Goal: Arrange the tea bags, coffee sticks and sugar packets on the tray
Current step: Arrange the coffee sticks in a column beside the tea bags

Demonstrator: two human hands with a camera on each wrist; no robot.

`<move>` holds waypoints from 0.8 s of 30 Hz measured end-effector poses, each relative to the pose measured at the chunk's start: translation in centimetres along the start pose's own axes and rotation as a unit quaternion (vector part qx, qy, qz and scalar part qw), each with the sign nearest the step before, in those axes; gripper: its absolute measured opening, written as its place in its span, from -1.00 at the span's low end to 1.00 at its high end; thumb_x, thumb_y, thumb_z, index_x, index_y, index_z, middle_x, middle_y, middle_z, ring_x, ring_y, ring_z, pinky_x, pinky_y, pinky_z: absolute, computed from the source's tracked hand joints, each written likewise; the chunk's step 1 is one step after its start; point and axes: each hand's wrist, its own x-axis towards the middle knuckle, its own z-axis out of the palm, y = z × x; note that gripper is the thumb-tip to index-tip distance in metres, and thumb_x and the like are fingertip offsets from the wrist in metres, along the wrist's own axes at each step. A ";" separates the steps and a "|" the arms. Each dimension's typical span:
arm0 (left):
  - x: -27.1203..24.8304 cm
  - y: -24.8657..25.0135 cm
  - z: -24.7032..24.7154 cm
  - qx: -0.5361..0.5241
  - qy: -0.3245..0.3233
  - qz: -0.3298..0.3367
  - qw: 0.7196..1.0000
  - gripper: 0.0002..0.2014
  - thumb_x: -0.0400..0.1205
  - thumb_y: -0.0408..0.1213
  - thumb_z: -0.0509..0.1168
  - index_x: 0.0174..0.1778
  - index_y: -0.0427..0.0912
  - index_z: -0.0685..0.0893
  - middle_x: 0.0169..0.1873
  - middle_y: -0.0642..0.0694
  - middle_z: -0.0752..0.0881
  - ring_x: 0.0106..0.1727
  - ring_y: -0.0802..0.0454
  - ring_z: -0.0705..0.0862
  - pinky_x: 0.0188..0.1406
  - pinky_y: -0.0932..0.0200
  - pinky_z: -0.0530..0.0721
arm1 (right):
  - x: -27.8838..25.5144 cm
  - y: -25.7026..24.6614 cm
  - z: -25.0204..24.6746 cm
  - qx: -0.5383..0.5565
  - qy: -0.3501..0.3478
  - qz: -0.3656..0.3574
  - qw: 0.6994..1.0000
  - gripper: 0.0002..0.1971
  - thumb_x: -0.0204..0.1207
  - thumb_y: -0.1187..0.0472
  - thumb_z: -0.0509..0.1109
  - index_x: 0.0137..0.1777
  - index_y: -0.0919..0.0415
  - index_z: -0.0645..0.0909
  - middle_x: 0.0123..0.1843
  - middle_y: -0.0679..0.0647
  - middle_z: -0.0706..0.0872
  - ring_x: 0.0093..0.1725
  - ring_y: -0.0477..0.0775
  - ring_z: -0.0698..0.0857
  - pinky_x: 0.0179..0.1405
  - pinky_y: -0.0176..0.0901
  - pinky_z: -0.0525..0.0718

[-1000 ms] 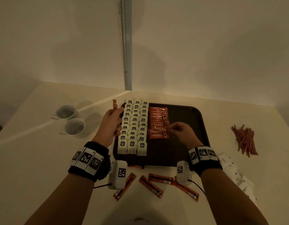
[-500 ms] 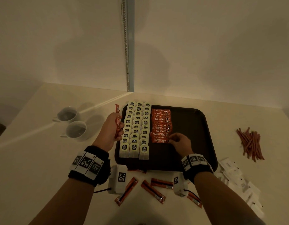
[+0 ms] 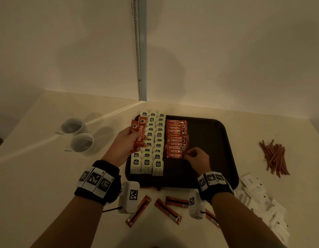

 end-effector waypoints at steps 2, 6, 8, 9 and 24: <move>0.1 -0.1 0.0 0.015 -0.001 0.008 1.000 -0.85 0.70 -0.35 0.21 0.13 -0.22 0.64 -0.22 -0.14 0.79 -0.35 0.08 0.73 -0.54 0.36 0.56 | 0.0 -0.1 0.0 -0.002 0.001 -0.002 1.000 -0.85 0.48 0.26 0.46 0.00 0.16 0.59 0.00 -0.03 0.61 -0.01 -0.10 0.59 -0.03 -0.27 0.52; -0.2 -0.1 0.1 0.060 -0.022 0.032 0.997 -0.88 0.63 -0.42 0.31 0.05 -0.30 0.67 -0.14 -0.17 0.80 -0.32 0.13 0.77 -0.50 0.42 0.57 | -0.2 -0.1 -0.2 0.000 -0.001 0.001 1.000 -0.83 0.48 0.22 0.47 0.02 0.18 0.59 -0.02 0.00 0.62 -0.07 -0.11 0.59 -0.21 -0.39 0.48; -0.2 0.2 0.2 0.082 -0.018 0.043 0.996 -0.94 0.59 -0.43 0.36 -0.05 -0.26 0.66 -0.17 -0.18 0.80 -0.35 0.11 0.77 -0.55 0.43 0.52 | -0.3 -0.6 -0.7 0.010 0.001 0.001 1.000 -0.81 0.49 0.18 0.46 0.05 0.18 0.58 -0.01 0.01 0.63 -0.11 -0.13 0.59 -0.27 -0.42 0.47; -0.2 0.4 0.2 0.099 -0.010 0.051 0.994 -0.93 0.57 -0.43 0.39 -0.09 -0.24 0.66 -0.21 -0.16 0.80 -0.39 0.11 0.76 -0.57 0.42 0.50 | -0.4 -1.2 -1.1 0.027 0.005 -0.006 1.000 -0.80 0.51 0.16 0.44 0.07 0.17 0.57 0.00 0.01 0.64 -0.11 -0.14 0.60 -0.26 -0.41 0.51; -0.9 2.9 2.7 0.203 0.002 0.149 0.968 -0.85 0.43 -0.46 0.53 -0.12 -0.24 0.78 -0.24 -0.21 0.80 -0.30 0.04 0.78 -0.26 0.25 0.77 | -5.7 -11.9 -2.9 0.441 -0.262 -0.085 0.854 -0.88 0.57 0.43 0.28 0.01 0.28 0.61 -0.15 0.12 0.73 -0.25 -0.09 0.75 -0.27 -0.39 0.70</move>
